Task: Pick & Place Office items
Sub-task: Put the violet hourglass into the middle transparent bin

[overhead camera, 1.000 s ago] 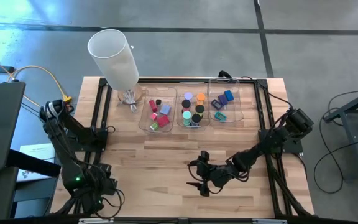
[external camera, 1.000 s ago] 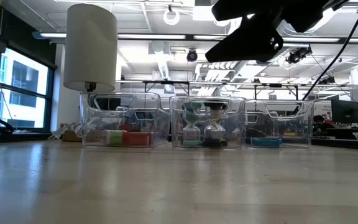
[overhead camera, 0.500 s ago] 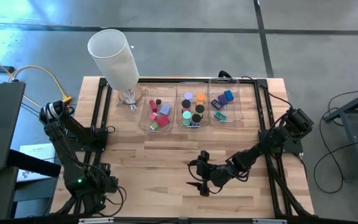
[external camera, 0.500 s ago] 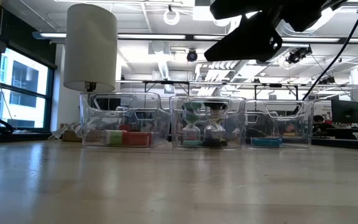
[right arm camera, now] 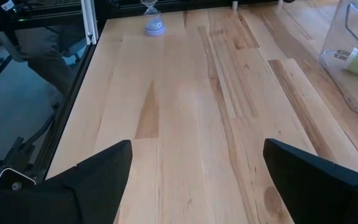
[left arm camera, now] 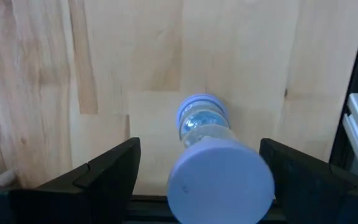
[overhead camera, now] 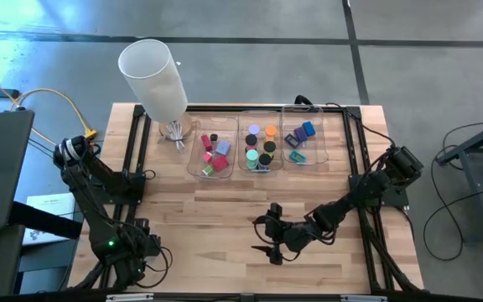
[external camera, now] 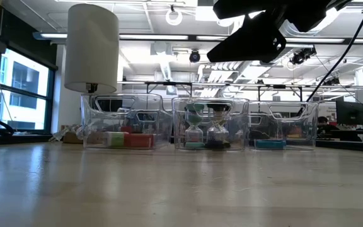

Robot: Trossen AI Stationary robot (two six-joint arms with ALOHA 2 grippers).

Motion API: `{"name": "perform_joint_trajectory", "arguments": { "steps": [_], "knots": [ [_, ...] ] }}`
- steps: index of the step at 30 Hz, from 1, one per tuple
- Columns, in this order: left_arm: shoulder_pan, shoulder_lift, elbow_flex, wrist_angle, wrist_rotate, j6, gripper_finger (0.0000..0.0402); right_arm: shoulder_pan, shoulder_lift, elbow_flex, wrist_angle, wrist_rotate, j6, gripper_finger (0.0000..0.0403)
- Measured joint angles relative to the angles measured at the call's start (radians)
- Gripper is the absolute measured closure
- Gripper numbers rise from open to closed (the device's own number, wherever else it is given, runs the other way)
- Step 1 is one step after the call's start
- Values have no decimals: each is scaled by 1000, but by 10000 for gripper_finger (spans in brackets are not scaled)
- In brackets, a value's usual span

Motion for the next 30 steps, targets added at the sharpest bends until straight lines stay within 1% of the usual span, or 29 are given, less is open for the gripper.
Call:
{"name": "perform_joint_trajectory", "arguments": {
  "steps": [13,16,20,22,26,27,30],
  "knots": [
    [1,0,-4,20,1,-33,83,0,0,0,0,0,0,50],
    [1,0,-4,31,1,-27,91,0,0,0,0,0,0,50],
    [1,0,-4,31,5,-27,123,0,0,0,0,0,0,50],
    [1,0,-4,31,25,-34,147,0,0,0,0,0,0,50],
    [1,8,-2,29,30,-34,204,0,0,0,0,0,0,50],
    [1,13,-1,28,31,-30,213,0,0,0,0,0,0,50],
    [1,34,2,23,38,-13,213,0,0,0,0,0,0,50]
  ]
}}
